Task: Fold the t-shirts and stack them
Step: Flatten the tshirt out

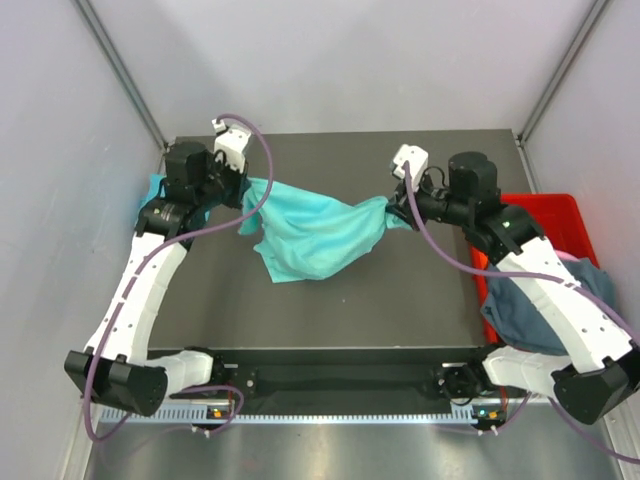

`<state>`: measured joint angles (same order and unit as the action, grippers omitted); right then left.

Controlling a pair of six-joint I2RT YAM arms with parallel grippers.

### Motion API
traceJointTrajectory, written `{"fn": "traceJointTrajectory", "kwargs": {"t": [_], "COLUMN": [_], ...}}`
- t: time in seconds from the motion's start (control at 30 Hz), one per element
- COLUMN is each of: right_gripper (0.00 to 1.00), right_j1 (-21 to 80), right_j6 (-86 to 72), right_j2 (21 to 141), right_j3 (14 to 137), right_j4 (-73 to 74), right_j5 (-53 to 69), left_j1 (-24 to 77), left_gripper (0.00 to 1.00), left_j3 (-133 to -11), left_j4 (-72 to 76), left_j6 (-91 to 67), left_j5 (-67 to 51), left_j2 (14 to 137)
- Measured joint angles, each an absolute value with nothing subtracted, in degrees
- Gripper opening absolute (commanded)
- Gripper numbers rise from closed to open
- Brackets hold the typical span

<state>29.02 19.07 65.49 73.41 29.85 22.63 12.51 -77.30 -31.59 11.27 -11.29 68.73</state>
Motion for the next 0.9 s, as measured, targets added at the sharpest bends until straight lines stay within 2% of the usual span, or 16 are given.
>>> {"fn": "traceJointTrajectory", "kwargs": {"t": [0.2,0.57,0.77,0.9], "right_gripper": [0.0,0.0,0.0,0.0], "right_j1": [29.0,28.2,26.0,26.0], "right_j6": [20.5,20.6,19.4,19.7], "right_j2": [65.4,65.5,63.5,61.7], "right_j3": [74.6,89.8,89.3,81.7], "right_j4": [35.3,35.5,35.2,30.8], "right_j5": [26.7,25.4,25.5,24.0], "left_j1": [12.5,11.9,10.7,10.6], "left_gripper": [0.0,0.0,0.0,0.0], "left_j3": [-78.8,-89.2,-91.7,-84.2], "left_j4": [-39.7,-41.2,-40.3,-34.5], "left_j6": [11.8,13.8,13.6,13.6], "left_j5": [-12.8,-14.3,-14.7,-14.7], "left_j2": [65.5,63.9,62.1,61.6]}}
